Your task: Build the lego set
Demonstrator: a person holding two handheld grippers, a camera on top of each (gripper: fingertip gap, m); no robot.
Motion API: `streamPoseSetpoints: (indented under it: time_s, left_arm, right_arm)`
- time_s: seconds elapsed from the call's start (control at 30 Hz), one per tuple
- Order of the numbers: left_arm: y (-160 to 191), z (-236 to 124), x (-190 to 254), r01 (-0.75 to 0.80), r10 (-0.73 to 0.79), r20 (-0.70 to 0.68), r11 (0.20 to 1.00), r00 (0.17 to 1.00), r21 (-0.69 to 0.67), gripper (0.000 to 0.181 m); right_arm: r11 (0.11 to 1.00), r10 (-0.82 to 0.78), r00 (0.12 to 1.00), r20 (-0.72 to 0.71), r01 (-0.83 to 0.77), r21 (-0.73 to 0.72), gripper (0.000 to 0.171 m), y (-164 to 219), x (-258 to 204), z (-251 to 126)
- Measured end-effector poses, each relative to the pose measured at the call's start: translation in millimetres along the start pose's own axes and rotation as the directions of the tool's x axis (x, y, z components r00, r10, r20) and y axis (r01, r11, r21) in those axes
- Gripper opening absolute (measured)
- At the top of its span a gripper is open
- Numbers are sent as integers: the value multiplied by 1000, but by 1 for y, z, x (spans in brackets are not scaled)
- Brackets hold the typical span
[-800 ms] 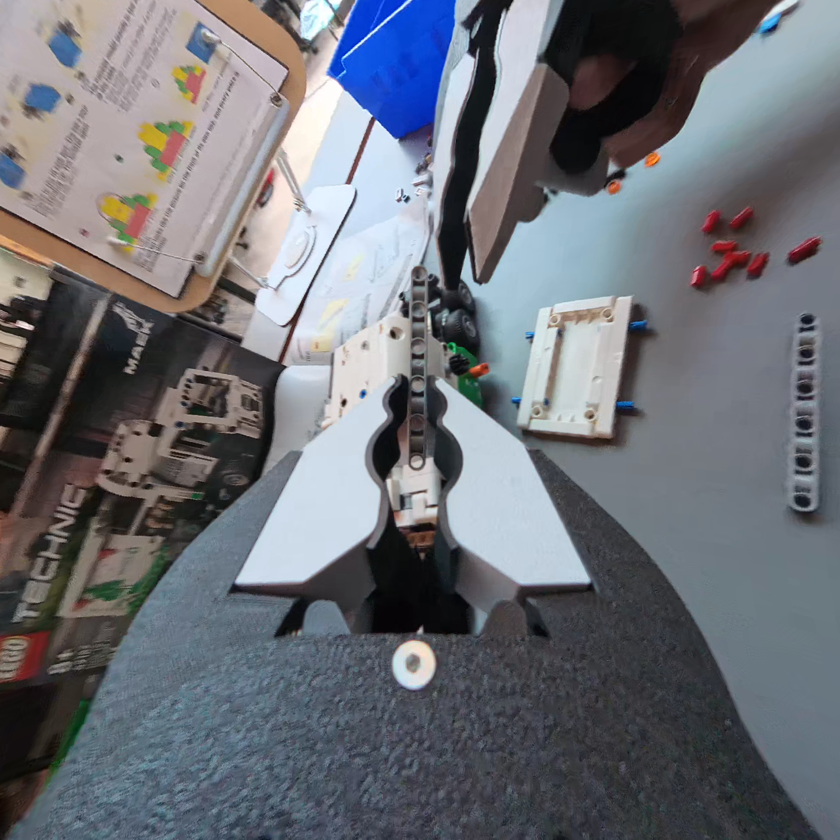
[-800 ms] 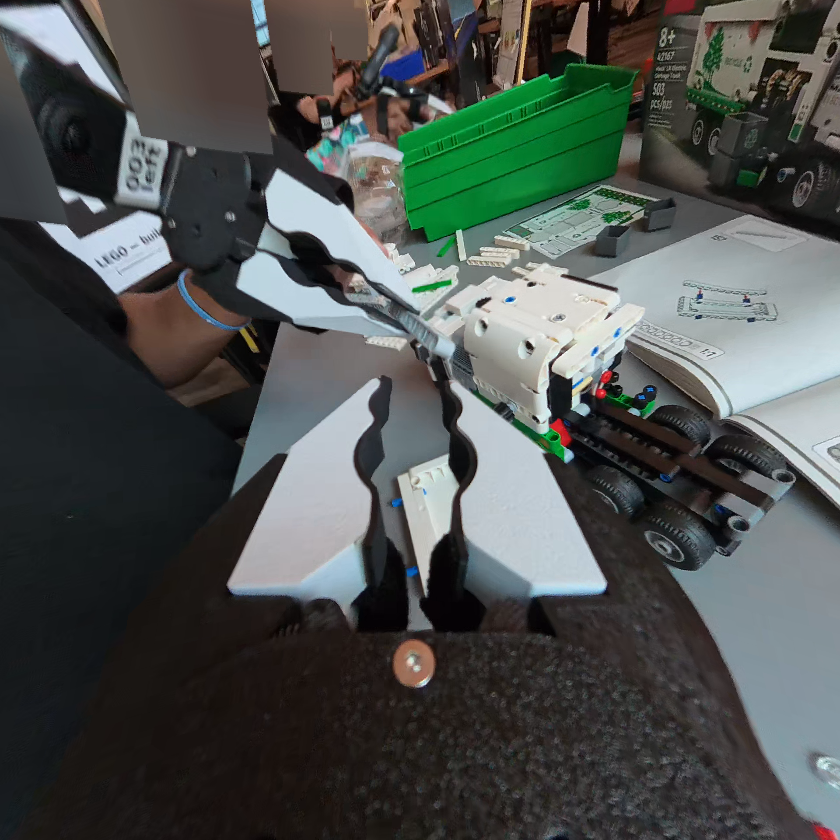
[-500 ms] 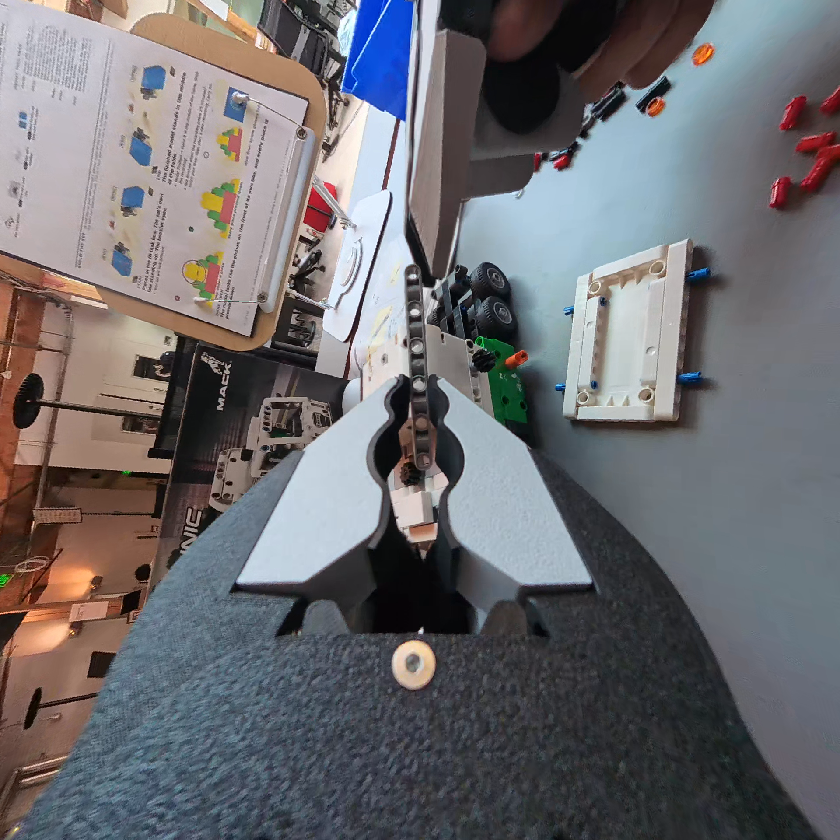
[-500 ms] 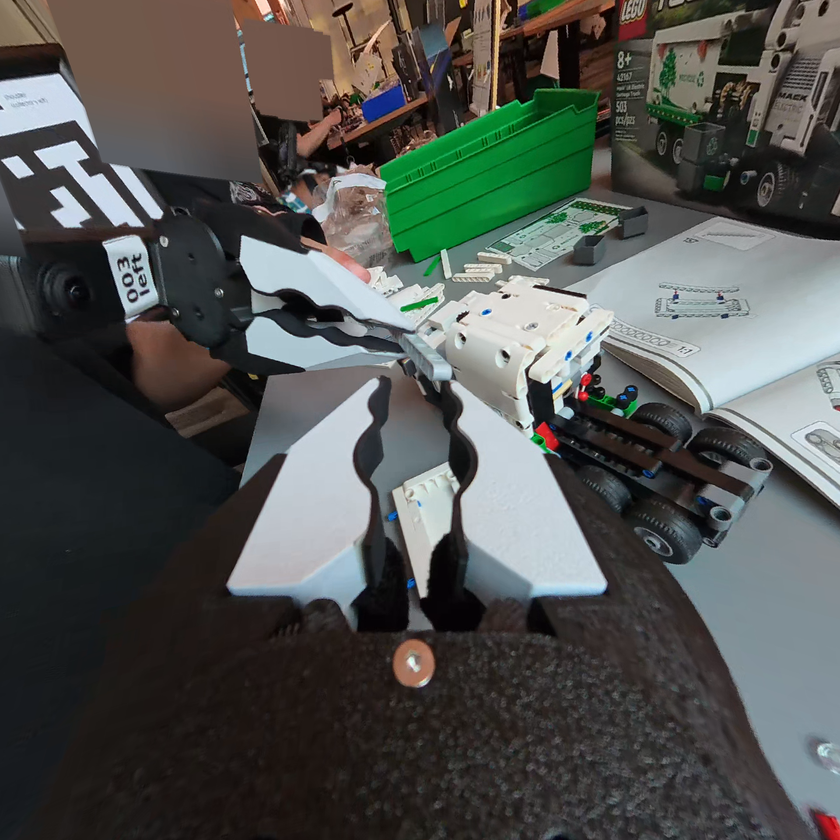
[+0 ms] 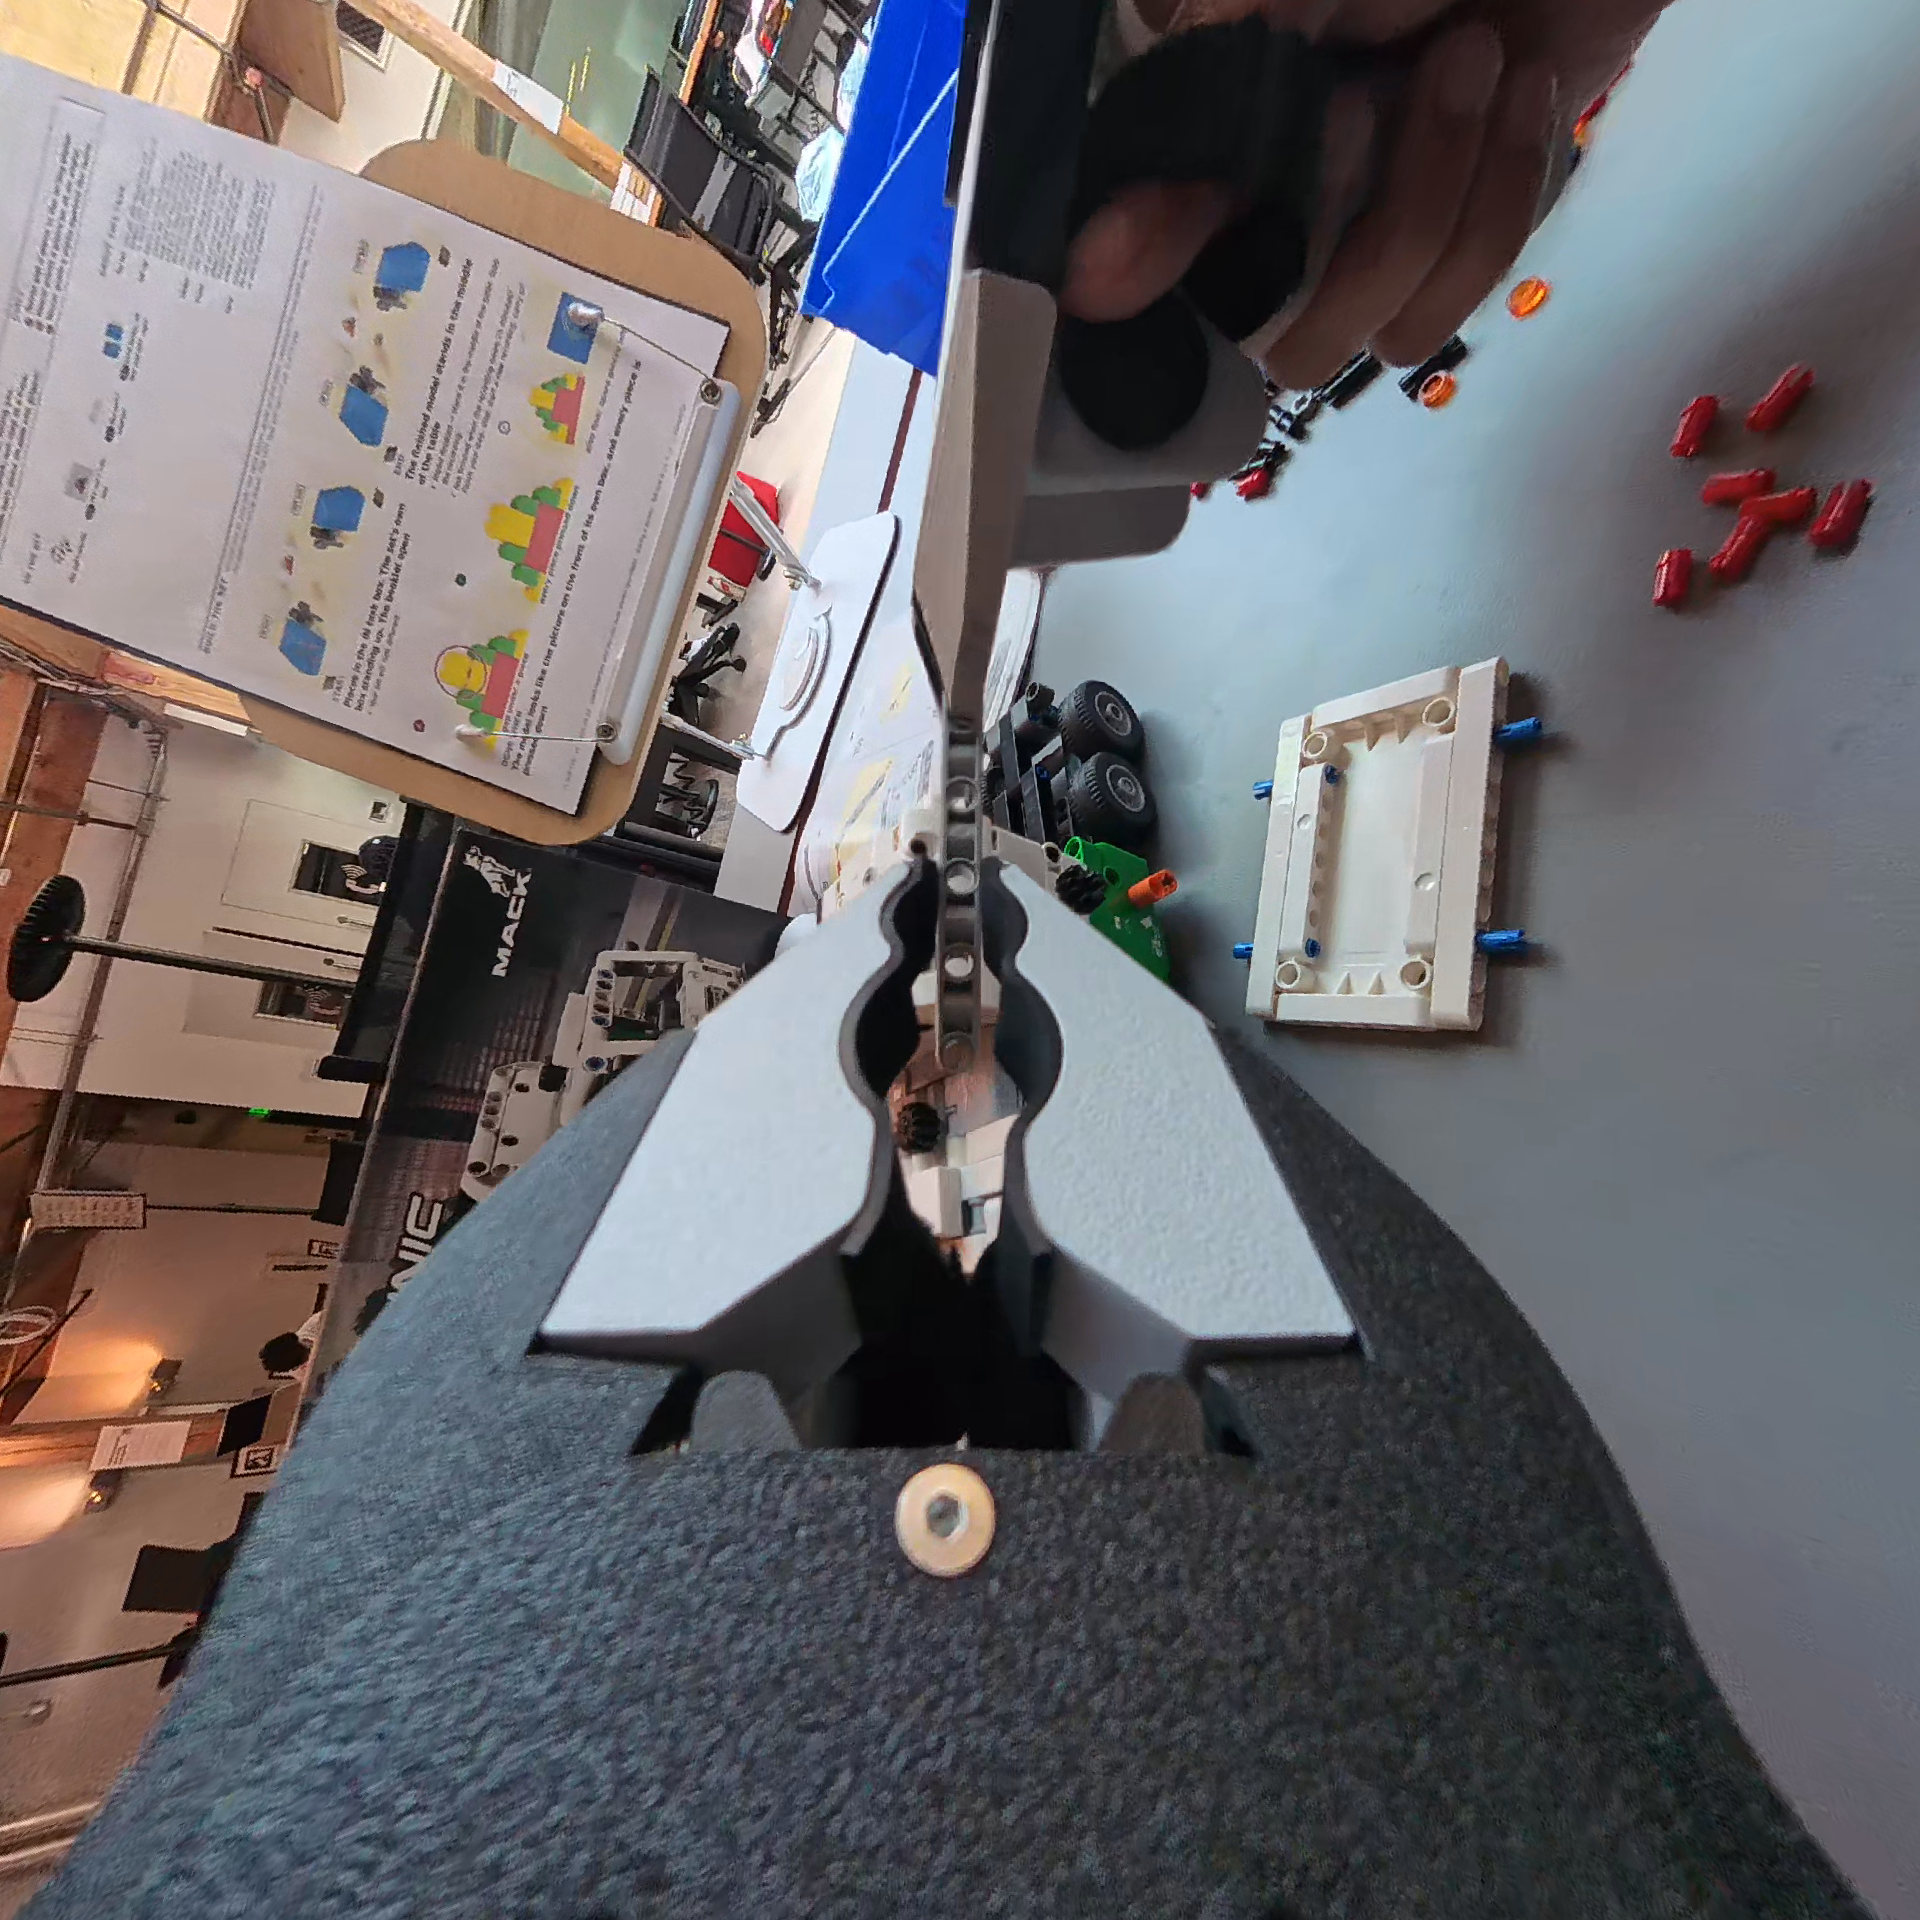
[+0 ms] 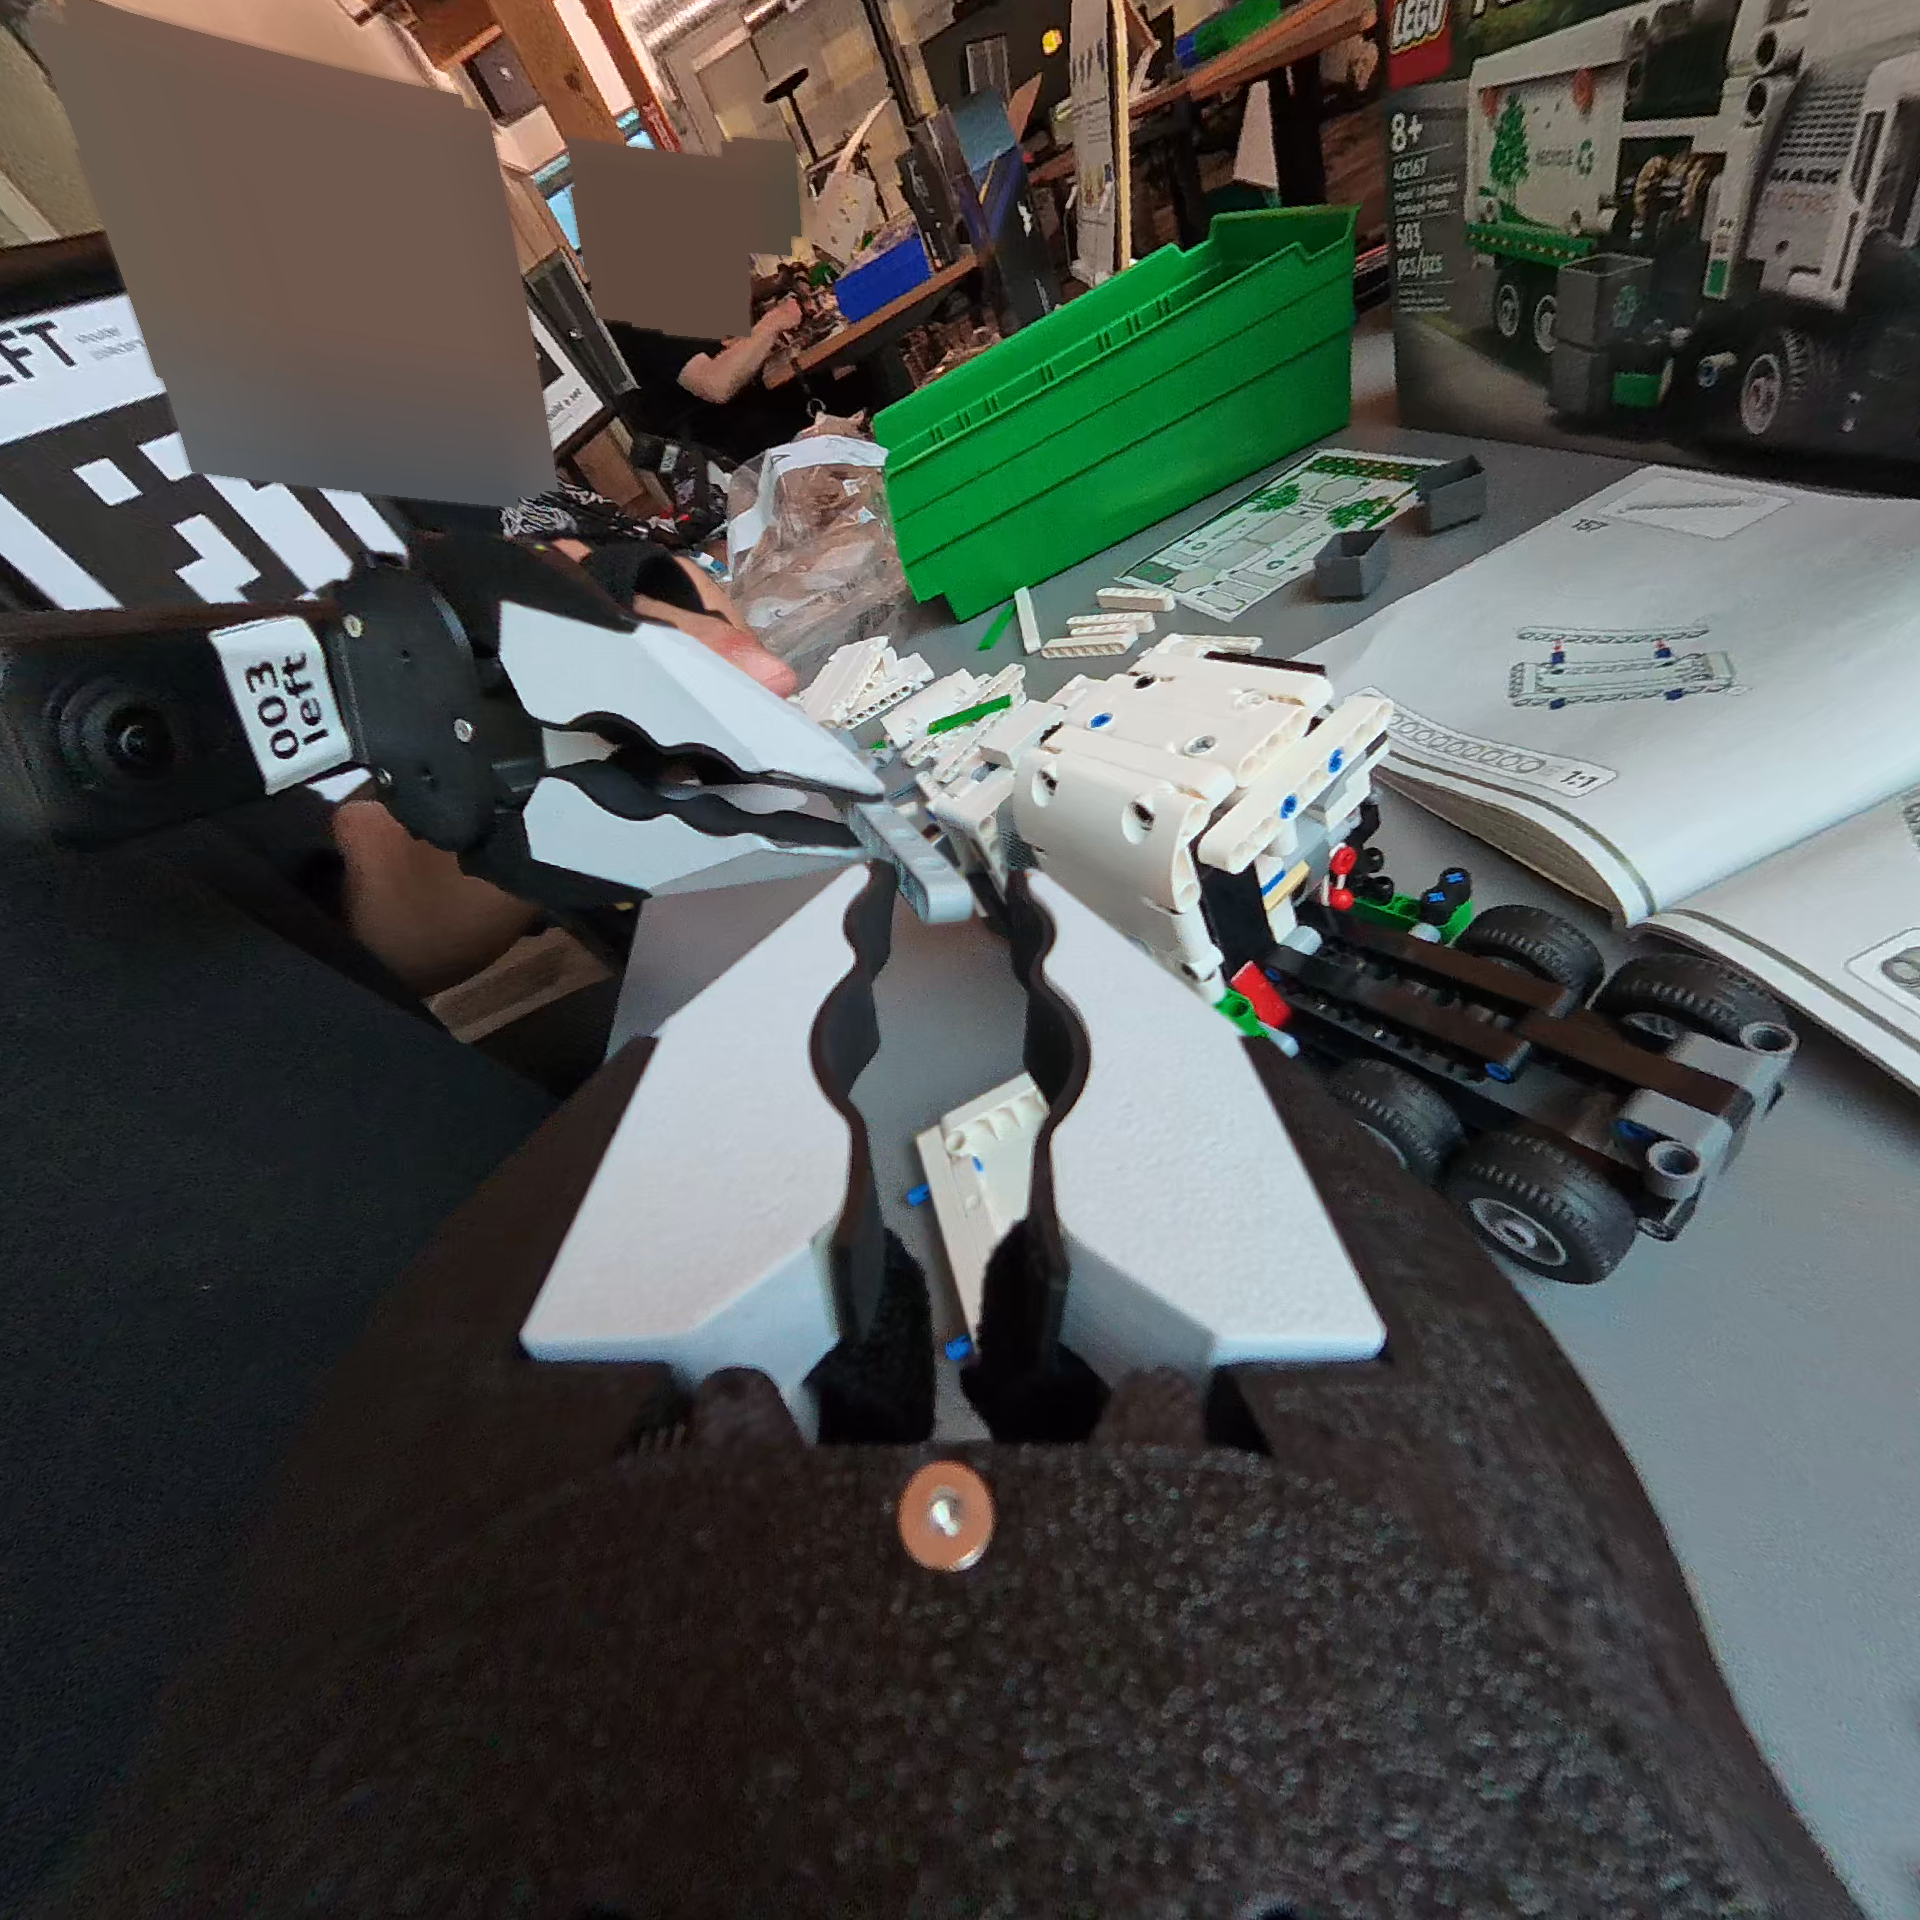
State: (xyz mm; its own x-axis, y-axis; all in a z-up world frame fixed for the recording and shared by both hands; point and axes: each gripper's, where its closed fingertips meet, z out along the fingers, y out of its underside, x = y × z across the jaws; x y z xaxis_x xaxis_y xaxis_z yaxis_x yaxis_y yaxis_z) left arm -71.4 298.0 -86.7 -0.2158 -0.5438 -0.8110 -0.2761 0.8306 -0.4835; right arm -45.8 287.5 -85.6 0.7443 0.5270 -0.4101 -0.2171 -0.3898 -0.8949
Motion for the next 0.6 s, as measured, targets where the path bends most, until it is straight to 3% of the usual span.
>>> streamPoseSetpoints:
  time_s: [0.3, 0.47, 0.6]
  left_arm:
    - [-2, 3, 2, 18, -18, -3, 1000, 1000, 4, 6]
    - [0, 6, -2, 173, -173, -27, 985, 985, -5, 9]
    - [10, 9, -9, 282, -282, -9, 959, 959, -29, 28]
  right_arm:
    - [1000, 18, 996, 84, -19, 0, 7, 0, -14, 0]
    - [999, 44, 996, 83, -46, 22, 7, -4, -11, -2]
    - [993, 86, 996, 18, -87, 79, 7, -12, 6, -9]
